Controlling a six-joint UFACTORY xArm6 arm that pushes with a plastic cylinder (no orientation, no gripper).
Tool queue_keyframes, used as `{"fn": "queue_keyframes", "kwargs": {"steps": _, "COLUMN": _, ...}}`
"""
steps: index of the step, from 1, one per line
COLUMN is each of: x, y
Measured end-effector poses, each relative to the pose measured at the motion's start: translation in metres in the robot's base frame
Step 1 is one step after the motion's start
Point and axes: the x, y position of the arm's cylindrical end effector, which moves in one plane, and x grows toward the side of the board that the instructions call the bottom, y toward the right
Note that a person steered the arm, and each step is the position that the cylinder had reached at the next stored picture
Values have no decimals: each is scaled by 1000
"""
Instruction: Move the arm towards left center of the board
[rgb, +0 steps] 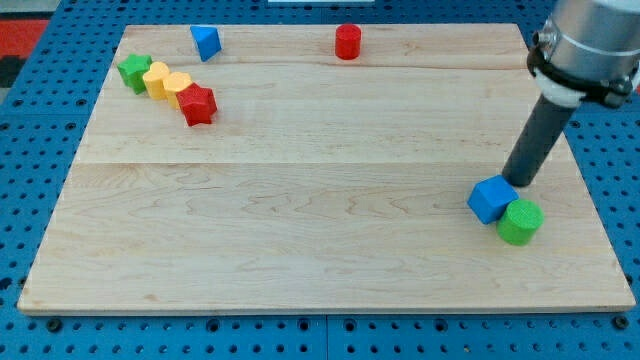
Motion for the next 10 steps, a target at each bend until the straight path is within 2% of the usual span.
{"fn": "queue_keyframes", "kwargs": {"steps": 1, "x": -41, "y": -47}}
{"fn": "queue_keyframes", "kwargs": {"steps": 2, "x": -46, "y": -101}}
{"fn": "queue_keyframes", "kwargs": {"steps": 4, "x": -36, "y": -163}}
{"fn": "queue_keyframes", "kwargs": {"steps": 6, "x": -18, "y": -277}}
{"fn": "queue_keyframes", "kwargs": {"steps": 8, "x": -18, "y": -278}}
{"fn": "queue_keyframes", "kwargs": {"steps": 9, "x": 8, "y": -349}}
{"fn": "queue_keyframes", "kwargs": {"steps": 10, "x": 11, "y": -438}}
